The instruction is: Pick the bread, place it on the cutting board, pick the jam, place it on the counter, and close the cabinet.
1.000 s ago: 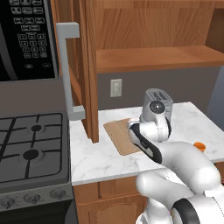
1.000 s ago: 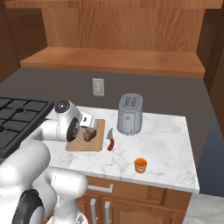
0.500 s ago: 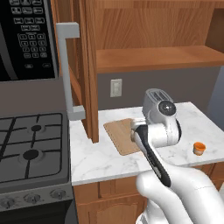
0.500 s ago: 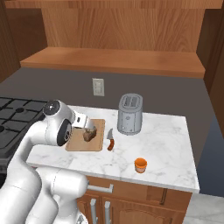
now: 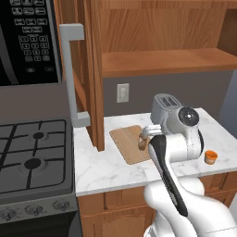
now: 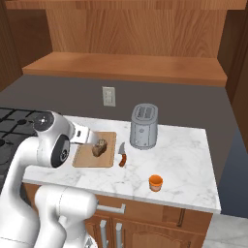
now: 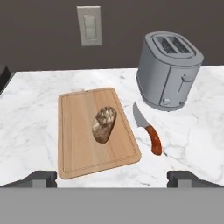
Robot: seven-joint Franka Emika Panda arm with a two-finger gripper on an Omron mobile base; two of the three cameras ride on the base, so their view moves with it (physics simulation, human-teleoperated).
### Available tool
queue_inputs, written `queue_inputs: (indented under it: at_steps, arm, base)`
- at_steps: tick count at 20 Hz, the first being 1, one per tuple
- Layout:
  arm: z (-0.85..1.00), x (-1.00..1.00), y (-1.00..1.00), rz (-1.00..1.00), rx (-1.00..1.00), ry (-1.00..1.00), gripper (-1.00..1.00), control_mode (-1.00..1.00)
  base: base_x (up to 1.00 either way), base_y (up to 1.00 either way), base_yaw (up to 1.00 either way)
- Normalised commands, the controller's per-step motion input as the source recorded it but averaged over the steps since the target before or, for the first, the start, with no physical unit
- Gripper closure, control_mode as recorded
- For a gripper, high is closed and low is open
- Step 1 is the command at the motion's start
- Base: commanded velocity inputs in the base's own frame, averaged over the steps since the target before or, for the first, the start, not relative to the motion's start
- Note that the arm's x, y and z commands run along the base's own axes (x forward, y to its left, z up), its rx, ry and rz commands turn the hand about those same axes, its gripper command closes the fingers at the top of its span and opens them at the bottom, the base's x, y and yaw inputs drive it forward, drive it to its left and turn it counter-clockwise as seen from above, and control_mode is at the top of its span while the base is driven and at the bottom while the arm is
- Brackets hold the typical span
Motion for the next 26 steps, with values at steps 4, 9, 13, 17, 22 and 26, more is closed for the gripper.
queue_inputs:
  at_steps: [4, 9, 13, 17, 22, 26]
  arm:
    - [0.32, -0.53, 0.02, 0.00, 0.00, -0.08, -1.00, -1.00]
    - [0.26, -0.55, 0.03, 0.00, 0.00, -0.08, -1.00, -1.00]
    - [0.12, -0.56, 0.03, -0.01, 0.00, -0.08, -1.00, -1.00]
    - [0.07, -0.62, 0.01, 0.00, 0.00, -0.08, -1.00, -1.00]
    - [0.04, -0.59, 0.01, 0.00, 0.00, -0.11, -1.00, -1.00]
    - [0.00, -0.43, 0.06, 0.00, 0.00, -0.20, -1.00, -1.00]
  base:
    - [0.00, 0.00, 0.00]
    - [0.00, 0.00, 0.00]
    - [0.00, 0.00, 0.00]
    - [0.00, 0.00, 0.00]
    - [0.00, 0.00, 0.00]
    - [0.00, 0.00, 0.00]
